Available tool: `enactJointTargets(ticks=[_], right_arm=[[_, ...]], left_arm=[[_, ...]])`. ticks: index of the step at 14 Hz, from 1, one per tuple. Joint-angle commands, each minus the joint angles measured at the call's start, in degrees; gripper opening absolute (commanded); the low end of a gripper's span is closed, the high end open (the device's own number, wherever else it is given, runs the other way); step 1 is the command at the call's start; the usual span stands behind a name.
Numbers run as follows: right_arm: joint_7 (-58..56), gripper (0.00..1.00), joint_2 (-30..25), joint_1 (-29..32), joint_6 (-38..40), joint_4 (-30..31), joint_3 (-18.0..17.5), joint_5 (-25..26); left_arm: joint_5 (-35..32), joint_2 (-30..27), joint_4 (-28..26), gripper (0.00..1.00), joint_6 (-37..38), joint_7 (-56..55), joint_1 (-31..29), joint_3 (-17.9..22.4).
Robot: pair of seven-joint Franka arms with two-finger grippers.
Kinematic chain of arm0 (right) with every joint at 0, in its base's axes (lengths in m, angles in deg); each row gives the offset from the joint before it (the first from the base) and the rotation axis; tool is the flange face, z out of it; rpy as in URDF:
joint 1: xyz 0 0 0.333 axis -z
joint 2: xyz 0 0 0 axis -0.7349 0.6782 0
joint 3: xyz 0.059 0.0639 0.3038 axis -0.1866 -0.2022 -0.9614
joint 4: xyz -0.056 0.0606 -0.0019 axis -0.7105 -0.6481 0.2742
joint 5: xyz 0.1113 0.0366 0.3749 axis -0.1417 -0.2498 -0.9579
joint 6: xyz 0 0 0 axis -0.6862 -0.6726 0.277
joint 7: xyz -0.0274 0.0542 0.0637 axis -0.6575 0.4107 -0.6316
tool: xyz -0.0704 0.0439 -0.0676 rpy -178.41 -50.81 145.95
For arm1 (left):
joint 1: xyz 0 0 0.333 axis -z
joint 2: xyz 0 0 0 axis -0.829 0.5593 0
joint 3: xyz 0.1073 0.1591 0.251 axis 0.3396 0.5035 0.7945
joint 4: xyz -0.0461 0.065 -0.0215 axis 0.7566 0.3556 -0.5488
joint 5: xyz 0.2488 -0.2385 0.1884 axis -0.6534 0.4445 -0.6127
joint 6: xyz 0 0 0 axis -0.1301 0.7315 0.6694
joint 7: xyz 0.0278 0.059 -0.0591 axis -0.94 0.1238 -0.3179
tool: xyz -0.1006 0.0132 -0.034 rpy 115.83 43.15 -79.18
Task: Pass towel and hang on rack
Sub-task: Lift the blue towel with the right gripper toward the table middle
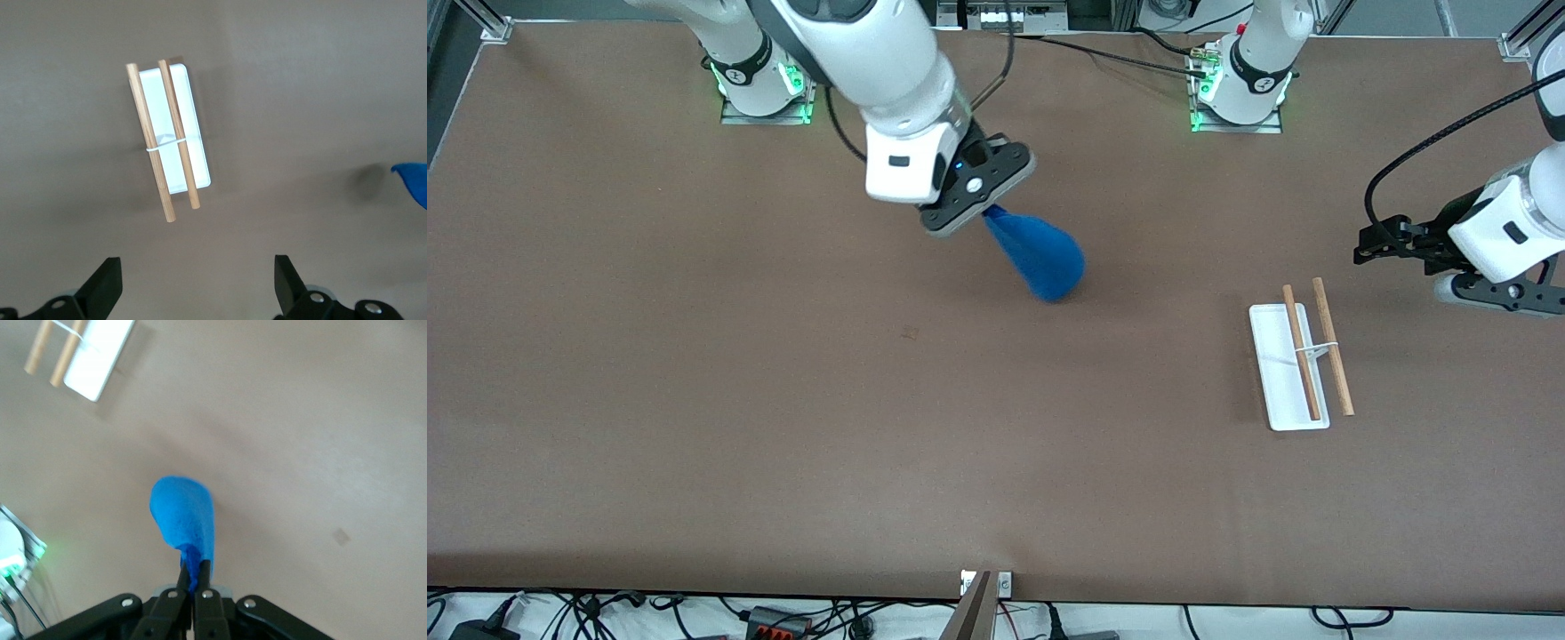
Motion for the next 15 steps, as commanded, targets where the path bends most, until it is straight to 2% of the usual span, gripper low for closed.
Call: enactJointTargets(ticks=[1,3,7,9,12,14,15], right_arm=[[5.6,0.00,0.6,-1.7,-3.9,-1.3,0.7,-3.5],[11.0,0.00,0.6,-3.1,-7.3,-1.4,0.3,-5.6],[12.1,0.00,0.6,-4.5,-10.1,-1.4,0.1,-5.7],[12.7,0.00,0.6,-4.5,-10.8,-1.3,0.1,-5.7],[12.9,0.00,0.7,-4.5,-12.0,-1.2,0.1,-5.8],[13.1,0.00,0.9,-5.0,-12.1,-1.2,0.2,-5.7],[13.2,0.00,0.9,-5.2,-12.1,-1.2,0.2,-5.7]], left_arm=[[0.8,0.6,0.1,1.00,1.4,3.0,-0.9,0.0],[0.9,0.7,0.2,1.00,2.9,2.9,-1.5,0.0],[0.9,2.1,1.5,1.00,4.7,3.9,-1.2,-0.6],[4.5,3.7,1.6,1.00,4.5,11.1,-0.8,-0.6],[13.0,10.3,1.6,1.00,3.1,24.2,-1.4,-0.6],[15.5,13.3,1.6,1.00,0.2,35.9,-1.2,-0.7],[19.2,15.1,1.6,1.00,-0.5,42.3,-1.4,-0.7]])
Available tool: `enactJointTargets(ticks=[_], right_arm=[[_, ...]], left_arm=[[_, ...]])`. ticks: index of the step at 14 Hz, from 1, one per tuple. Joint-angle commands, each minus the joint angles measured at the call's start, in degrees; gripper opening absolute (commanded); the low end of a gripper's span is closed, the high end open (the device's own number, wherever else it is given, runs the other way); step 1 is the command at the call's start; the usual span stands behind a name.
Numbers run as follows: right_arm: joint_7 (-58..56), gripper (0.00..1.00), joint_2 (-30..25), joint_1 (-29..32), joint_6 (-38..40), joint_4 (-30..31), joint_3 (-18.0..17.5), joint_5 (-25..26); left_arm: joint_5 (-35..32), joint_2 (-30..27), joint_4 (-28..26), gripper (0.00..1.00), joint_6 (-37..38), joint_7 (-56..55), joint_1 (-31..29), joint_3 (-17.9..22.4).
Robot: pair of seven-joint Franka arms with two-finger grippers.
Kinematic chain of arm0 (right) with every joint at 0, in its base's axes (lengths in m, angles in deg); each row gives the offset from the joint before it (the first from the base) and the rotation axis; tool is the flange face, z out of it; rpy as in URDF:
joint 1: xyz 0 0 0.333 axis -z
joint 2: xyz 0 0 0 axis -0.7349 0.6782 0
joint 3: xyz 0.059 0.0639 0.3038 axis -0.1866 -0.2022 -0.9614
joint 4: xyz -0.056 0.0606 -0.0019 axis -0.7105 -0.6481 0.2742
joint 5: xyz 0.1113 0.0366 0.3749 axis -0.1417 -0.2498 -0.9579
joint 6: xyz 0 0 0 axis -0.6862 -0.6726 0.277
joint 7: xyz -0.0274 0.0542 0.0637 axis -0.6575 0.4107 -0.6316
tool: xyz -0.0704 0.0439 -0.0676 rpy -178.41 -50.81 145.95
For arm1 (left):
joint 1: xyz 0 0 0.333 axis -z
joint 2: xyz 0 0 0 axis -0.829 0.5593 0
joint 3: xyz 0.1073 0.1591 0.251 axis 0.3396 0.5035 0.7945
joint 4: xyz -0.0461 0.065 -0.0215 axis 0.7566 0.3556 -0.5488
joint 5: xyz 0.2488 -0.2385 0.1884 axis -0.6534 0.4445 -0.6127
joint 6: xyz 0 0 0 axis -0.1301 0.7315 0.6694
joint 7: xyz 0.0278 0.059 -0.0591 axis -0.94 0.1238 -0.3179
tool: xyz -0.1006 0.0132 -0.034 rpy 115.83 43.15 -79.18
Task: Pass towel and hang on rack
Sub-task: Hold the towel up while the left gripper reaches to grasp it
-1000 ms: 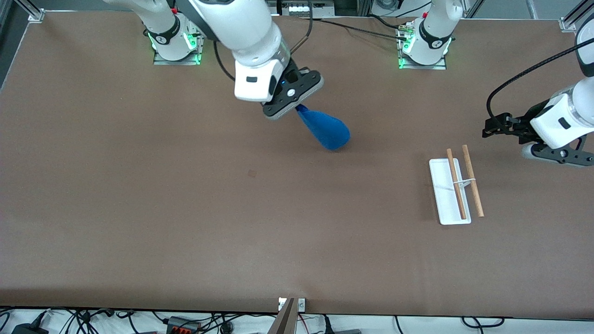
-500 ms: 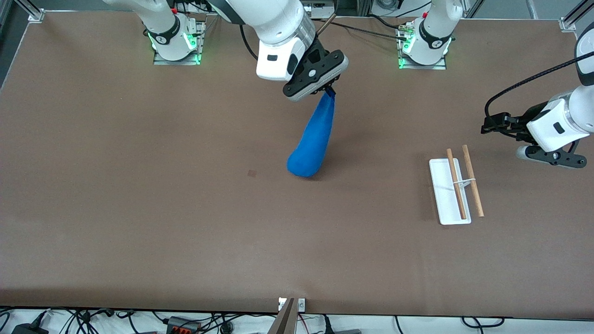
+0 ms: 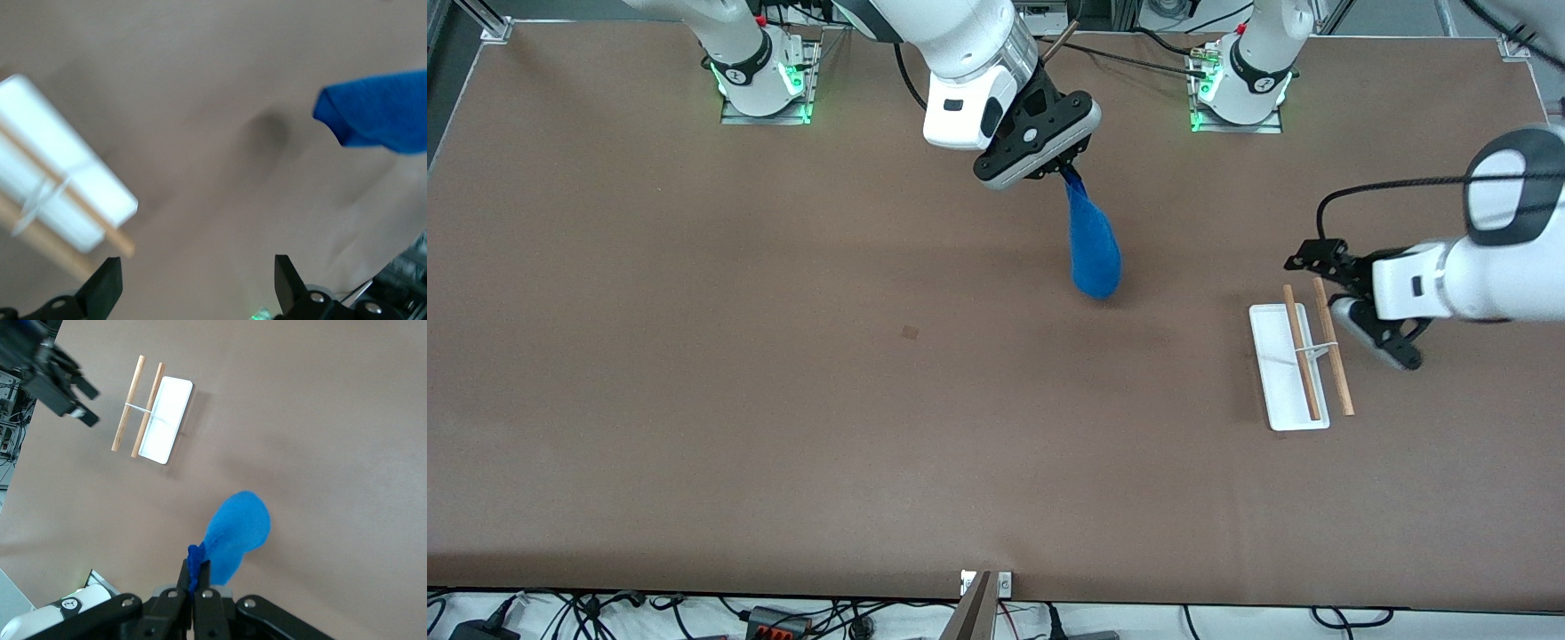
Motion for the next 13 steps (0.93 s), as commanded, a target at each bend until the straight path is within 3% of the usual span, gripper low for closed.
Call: enactJointTargets(ticks=[1,3,6,10,13], right_arm=[[1.1,0.00,0.7,-0.8,-0.4,-1.2,0.2,-1.1],[1.1,0.00,0.7,-0.8,-0.4,-1.2,0.3,-1.0],[1.2,0.00,0.7,-0.8,-0.4,-1.2,0.3,-1.0],[1.4,0.00,1.0,-0.8,-0.4,-1.1,0.3,-1.0],[1.3,0.00,1.0,-0.8,-0.4,-1.1,0.3,-1.0]], left_arm=[[8.1,4.7,1.4,1.00,-0.8,15.7,-0.6,-0.1],[12.9,6.9,1.1,1.00,-0.9,22.3,-0.3,-0.1],[25.9,13.0,0.8,1.00,-4.4,36.2,1.6,-1.3],[29.5,13.6,-0.7,1.00,-13.5,44.3,8.3,-3.6],[32.9,12.5,-6.5,1.00,-25.0,44.9,9.1,-10.1]])
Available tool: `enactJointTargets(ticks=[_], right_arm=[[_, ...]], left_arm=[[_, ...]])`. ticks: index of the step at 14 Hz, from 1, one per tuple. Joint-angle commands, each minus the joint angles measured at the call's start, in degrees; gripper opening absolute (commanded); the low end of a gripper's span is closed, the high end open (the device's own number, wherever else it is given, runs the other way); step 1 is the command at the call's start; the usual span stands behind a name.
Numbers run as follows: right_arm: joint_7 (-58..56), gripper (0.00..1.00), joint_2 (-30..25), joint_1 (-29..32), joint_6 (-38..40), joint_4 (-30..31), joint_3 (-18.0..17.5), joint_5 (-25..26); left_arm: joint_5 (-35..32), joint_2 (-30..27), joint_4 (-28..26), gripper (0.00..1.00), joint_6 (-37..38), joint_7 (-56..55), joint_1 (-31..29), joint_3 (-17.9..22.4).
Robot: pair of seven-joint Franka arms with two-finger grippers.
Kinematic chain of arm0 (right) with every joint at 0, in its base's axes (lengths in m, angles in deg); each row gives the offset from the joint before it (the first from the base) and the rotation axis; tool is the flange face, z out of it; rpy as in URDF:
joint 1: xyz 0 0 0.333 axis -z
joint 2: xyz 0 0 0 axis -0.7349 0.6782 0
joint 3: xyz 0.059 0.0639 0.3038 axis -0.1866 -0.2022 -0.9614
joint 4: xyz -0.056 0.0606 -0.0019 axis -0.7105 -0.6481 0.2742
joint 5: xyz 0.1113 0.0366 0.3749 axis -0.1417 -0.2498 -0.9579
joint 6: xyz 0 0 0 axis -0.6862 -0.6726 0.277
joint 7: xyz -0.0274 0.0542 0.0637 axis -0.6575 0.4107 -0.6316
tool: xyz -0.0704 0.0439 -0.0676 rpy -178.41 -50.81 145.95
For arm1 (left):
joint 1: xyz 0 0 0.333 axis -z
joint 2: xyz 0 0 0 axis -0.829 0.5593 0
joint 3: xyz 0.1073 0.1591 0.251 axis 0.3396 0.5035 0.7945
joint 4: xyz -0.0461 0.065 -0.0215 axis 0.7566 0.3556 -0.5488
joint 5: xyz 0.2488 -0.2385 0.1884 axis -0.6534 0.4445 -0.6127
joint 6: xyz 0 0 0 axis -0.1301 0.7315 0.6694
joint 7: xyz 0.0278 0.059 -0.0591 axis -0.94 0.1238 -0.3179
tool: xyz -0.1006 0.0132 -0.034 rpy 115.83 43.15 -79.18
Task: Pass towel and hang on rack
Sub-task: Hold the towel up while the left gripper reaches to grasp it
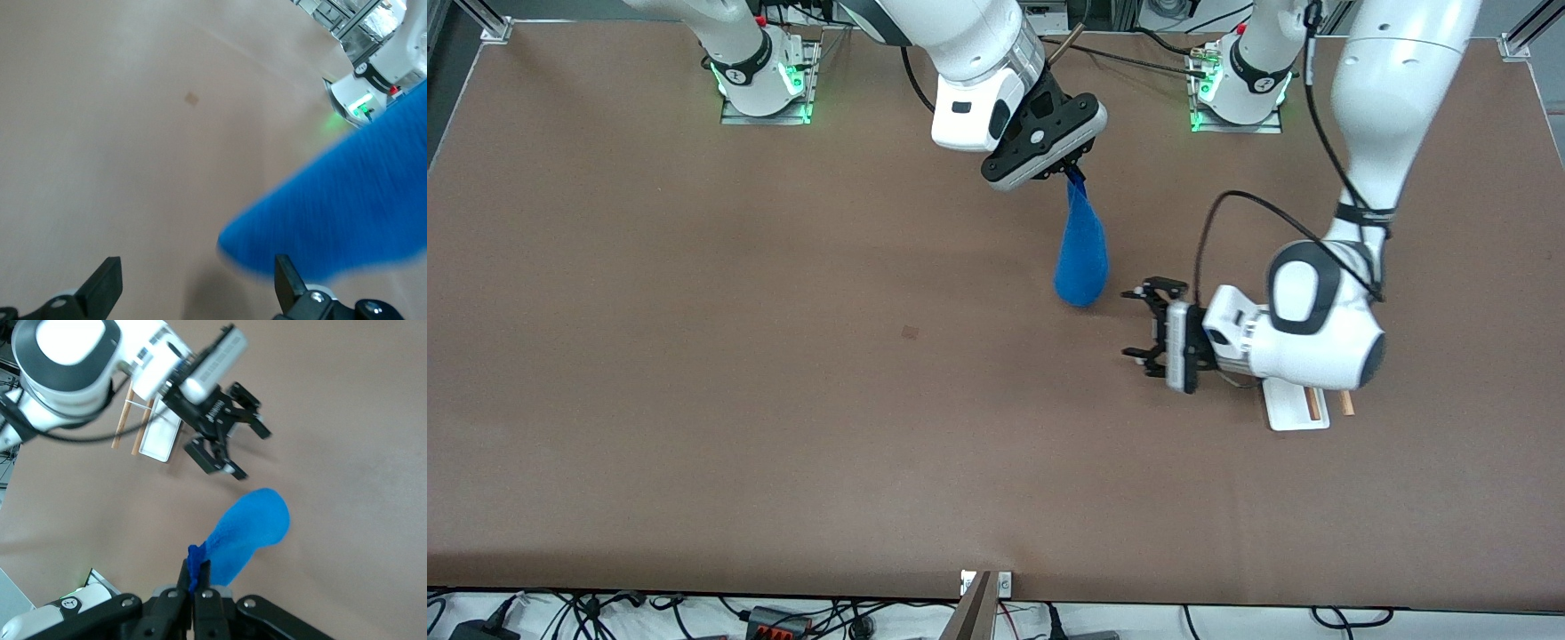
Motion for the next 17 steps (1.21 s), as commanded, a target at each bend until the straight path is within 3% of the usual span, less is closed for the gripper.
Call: enactJointTargets(ticks=[1,6,10,13,17], right_arm=[[1.1,0.00,0.4,-0.4,-0.1,-1.1,0.3,-1.0],[1.1,0.00,0.5,-0.4,-0.1,-1.1,0.3,-1.0],[1.1,0.00,0.5,-0.4,-0.1,-1.1,0.3,-1.0],[1.0,0.00,0.5,-0.4,-0.1,-1.1,0.3,-1.0],[1.0,0.00,0.5,-0.4,0.0,-1.1,0.3,-1.0]], left_arm=[[2.5,-2.5,-6.1,1.00,-9.1,3.5,-0.9,-5.5],[2.6,-4.0,-10.1,1.00,-9.3,12.5,-2.8,-5.8],[2.7,-6.8,-14.2,1.00,-5.1,20.7,-5.5,-5.9],[4.2,-12.3,-19.3,1.00,-5.4,21.2,-5.4,-7.9],[5.8,-13.8,-20.4,0.99,-6.2,21.4,-5.3,-10.0]])
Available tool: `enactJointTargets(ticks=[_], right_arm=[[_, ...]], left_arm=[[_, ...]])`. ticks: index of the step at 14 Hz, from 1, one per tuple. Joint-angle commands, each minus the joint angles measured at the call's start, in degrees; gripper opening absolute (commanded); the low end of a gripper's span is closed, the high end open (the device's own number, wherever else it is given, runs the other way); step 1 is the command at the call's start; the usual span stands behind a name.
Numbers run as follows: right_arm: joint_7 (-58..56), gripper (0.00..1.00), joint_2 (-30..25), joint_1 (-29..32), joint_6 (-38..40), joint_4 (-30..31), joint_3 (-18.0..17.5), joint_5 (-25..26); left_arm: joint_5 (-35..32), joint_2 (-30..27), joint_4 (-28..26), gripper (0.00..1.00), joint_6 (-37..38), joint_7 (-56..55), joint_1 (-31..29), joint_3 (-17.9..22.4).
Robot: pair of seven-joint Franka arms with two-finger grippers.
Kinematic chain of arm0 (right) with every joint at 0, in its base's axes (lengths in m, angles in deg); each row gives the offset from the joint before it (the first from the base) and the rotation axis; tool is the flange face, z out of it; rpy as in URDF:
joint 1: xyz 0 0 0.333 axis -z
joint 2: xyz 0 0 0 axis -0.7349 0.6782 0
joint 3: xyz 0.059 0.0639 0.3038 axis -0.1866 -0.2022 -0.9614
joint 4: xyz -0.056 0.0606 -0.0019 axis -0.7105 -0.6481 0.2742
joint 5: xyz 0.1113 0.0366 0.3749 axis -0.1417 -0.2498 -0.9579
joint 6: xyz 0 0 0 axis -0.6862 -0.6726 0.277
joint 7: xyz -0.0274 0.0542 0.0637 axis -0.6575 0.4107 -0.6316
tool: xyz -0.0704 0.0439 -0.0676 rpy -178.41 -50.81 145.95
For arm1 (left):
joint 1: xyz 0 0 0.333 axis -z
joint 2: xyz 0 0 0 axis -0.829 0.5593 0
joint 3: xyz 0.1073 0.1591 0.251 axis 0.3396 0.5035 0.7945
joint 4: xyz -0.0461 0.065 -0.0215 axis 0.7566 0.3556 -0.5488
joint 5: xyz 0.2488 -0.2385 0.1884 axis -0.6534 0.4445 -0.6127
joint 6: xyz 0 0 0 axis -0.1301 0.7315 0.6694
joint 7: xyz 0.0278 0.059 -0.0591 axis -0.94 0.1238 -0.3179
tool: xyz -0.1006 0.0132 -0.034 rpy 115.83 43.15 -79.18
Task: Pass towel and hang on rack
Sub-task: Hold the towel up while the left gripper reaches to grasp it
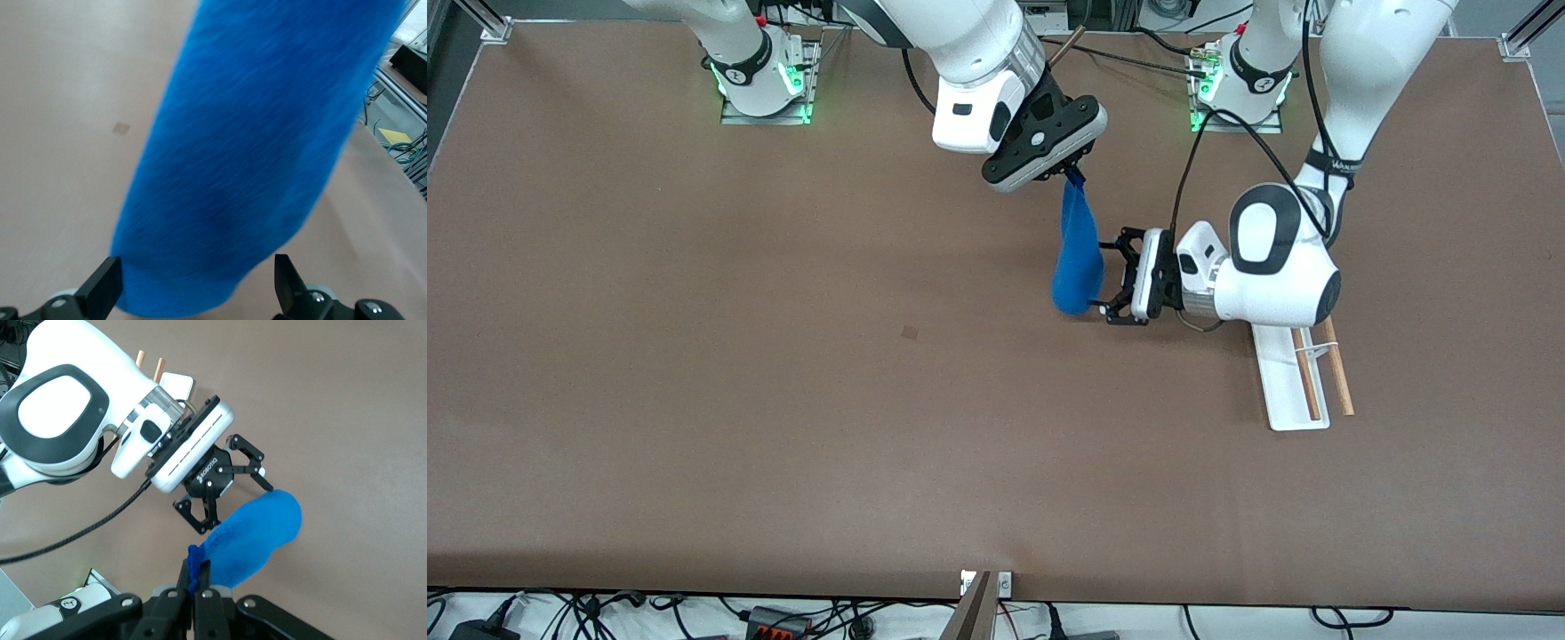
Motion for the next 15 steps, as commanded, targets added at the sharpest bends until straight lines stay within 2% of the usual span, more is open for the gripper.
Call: enactJointTargets(ticks=[1,2,3,4,5,7,8,12,15], right_arm=[[0.9,0.00,0.4,-0.4,0.0,-1.1,0.3,-1.0],[1.0,0.00,0.4,-0.4,0.0,-1.1,0.3,-1.0],[1.0,0.00,0.4,-0.4,0.0,-1.1,0.3,-1.0],[1.0,0.00,0.4,-0.4,0.0,-1.1,0.3,-0.9],[0.9,0.00,0.4,-0.4,0.0,-1.1,0.3,-0.9],[0.9,0.00,0.4,-0.3,0.0,-1.1,0.3,-0.9],[0.9,0.00,0.4,-0.3,0.0,-1.1,0.3,-0.9],[0.9,0.00,0.4,-0.3,0.0,-1.1,0.3,-0.9],[0.6,0.00,0.4,-0.3,0.0,-1.1,0.3,-0.8]], left_arm=[[2.4,-2.3,-2.3,0.93,-3.2,2.4,0.0,-1.0],[3.6,-2.0,-2.2,0.79,-5.7,2.5,0.4,-2.5],[5.0,-1.8,-2.3,0.58,-8.5,2.5,0.4,-4.2],[6.0,-1.1,-2.2,0.45,-11.2,2.4,0.4,-5.2],[7.0,-0.4,-1.8,0.40,-12.4,2.4,0.8,-5.7],[7.9,-0.3,-1.8,0.17,-13.6,2.4,1.3,-5.8],[8.0,-0.6,-1.8,0.01,-14.2,2.4,1.3,-5.9],[8.0,-0.9,-1.9,0.01,-19.8,1.4,2.3,-6.2],[7.4,-0.6,-2.4,0.01,-20.0,0.9,0.7,-5.6]])
